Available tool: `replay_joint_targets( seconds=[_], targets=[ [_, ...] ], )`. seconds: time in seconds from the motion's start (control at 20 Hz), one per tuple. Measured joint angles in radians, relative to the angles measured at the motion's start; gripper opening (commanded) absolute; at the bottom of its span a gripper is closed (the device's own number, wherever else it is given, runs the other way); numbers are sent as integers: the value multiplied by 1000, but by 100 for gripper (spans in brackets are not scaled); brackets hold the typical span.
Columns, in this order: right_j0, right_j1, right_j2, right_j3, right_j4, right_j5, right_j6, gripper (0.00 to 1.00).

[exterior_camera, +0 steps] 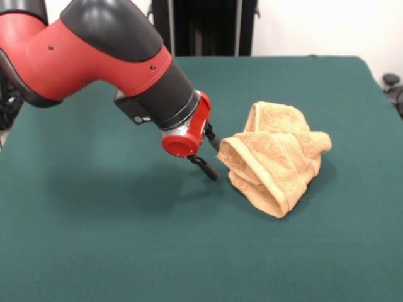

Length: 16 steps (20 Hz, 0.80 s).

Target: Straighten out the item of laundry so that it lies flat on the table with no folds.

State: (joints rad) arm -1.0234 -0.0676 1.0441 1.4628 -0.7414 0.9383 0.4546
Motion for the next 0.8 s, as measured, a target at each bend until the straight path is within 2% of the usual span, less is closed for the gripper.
replay_joint_targets(
  seconds=[0.8],
  targets=[
    [-34, 60, 17, 0, 40, 0, 0, 100]
  ],
)
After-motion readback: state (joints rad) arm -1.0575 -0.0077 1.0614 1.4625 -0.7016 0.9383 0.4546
